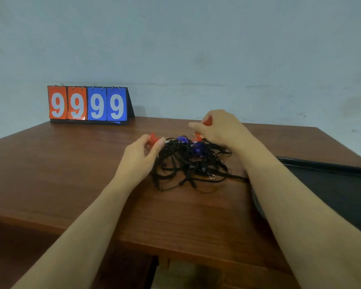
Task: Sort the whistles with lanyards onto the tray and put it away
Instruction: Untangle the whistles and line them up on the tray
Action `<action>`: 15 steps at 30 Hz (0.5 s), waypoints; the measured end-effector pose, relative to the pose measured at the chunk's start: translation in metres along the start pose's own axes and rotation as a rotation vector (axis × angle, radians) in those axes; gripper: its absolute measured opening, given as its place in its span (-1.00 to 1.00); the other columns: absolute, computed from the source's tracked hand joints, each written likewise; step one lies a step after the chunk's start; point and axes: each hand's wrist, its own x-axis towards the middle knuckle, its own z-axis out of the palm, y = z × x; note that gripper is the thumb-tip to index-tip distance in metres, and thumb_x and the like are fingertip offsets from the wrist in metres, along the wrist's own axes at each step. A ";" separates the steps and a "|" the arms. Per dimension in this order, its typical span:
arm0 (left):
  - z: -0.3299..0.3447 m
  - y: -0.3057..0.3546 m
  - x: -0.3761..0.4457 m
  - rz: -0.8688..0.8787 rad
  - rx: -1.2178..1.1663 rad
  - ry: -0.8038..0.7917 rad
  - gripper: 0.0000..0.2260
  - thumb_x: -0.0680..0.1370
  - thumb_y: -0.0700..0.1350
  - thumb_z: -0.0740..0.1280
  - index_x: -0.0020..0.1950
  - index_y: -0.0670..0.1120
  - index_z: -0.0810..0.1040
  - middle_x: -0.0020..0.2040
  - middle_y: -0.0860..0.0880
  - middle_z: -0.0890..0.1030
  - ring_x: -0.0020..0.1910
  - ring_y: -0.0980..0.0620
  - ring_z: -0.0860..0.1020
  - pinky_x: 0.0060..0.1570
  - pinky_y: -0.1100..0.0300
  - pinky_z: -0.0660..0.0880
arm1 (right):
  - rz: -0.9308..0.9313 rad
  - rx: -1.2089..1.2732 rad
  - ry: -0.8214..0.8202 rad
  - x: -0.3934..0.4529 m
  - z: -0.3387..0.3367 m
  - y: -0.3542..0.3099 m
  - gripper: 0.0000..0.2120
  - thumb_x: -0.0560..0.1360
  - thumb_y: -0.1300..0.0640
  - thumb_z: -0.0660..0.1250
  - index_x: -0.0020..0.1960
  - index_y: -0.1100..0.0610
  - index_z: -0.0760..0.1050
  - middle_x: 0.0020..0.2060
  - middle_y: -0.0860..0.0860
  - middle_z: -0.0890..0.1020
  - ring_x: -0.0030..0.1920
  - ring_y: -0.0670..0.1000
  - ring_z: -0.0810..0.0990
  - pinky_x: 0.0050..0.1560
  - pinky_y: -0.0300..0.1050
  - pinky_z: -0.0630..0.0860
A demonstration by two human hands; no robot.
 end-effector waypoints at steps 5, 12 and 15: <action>-0.003 -0.001 -0.004 -0.067 -0.011 -0.077 -0.38 0.54 0.38 0.18 0.42 -0.01 0.47 0.15 0.04 0.64 0.11 0.06 0.60 0.12 0.06 0.57 | -0.011 0.057 0.025 -0.017 -0.078 0.046 -0.58 0.61 -0.26 0.21 -0.13 0.03 0.62 -0.11 0.03 0.73 -0.09 0.10 0.70 0.08 0.03 0.61; 0.001 0.054 -0.001 0.027 -0.098 -0.293 -0.65 0.53 0.29 0.26 0.06 0.08 0.66 -0.12 0.17 0.72 -0.22 0.20 0.62 -0.12 0.22 0.48 | 0.328 0.153 -0.389 -0.035 -0.087 0.141 -0.50 0.66 -0.21 0.15 0.03 0.21 0.60 -0.15 0.14 0.75 -0.28 -0.02 0.61 -0.35 -0.24 0.48; 0.022 0.085 0.013 0.086 -0.114 -0.354 -0.66 0.54 0.28 0.30 0.12 0.07 0.64 -0.10 0.13 0.74 -0.22 0.17 0.61 -0.03 0.15 0.52 | 0.412 0.235 -0.454 -0.037 -0.069 0.165 -0.54 0.67 -0.18 0.14 0.06 0.21 0.56 -0.18 0.08 0.72 -0.28 -0.06 0.62 -0.28 -0.23 0.57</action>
